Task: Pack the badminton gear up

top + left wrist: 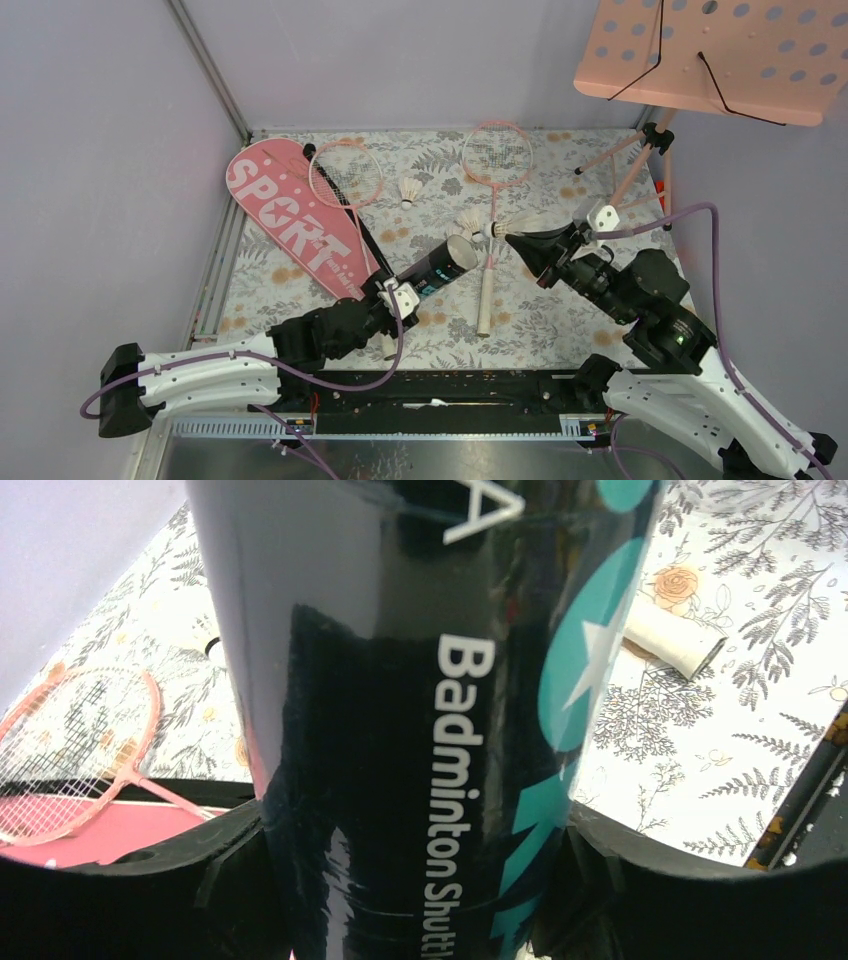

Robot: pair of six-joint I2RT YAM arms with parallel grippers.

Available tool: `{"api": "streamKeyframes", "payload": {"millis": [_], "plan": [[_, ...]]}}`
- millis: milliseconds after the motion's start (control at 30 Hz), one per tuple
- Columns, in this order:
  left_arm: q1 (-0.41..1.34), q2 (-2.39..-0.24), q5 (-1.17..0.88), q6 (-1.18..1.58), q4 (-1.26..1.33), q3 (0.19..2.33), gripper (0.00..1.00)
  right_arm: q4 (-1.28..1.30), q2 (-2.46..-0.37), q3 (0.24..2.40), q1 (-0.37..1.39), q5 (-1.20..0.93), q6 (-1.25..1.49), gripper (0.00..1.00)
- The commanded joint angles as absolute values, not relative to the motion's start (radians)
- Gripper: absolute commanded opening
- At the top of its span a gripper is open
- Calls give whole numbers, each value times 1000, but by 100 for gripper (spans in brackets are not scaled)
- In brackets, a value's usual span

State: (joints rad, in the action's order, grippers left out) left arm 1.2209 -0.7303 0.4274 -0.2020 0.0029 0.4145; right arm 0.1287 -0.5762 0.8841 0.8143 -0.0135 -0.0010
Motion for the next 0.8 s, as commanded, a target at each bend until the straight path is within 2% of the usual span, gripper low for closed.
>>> {"api": "streamKeyframes", "payload": {"millis": [0, 300, 767], "plan": [[1221, -730, 345, -222, 100, 406, 13, 153, -623, 976, 815, -202, 36, 4], [1220, -742, 325, -225, 110, 408, 13, 290, -760, 1042, 815, -490, 17, 1], [1221, -725, 230, -243, 125, 391, 13, 309, -907, 1061, 815, -615, 70, 5]]}}
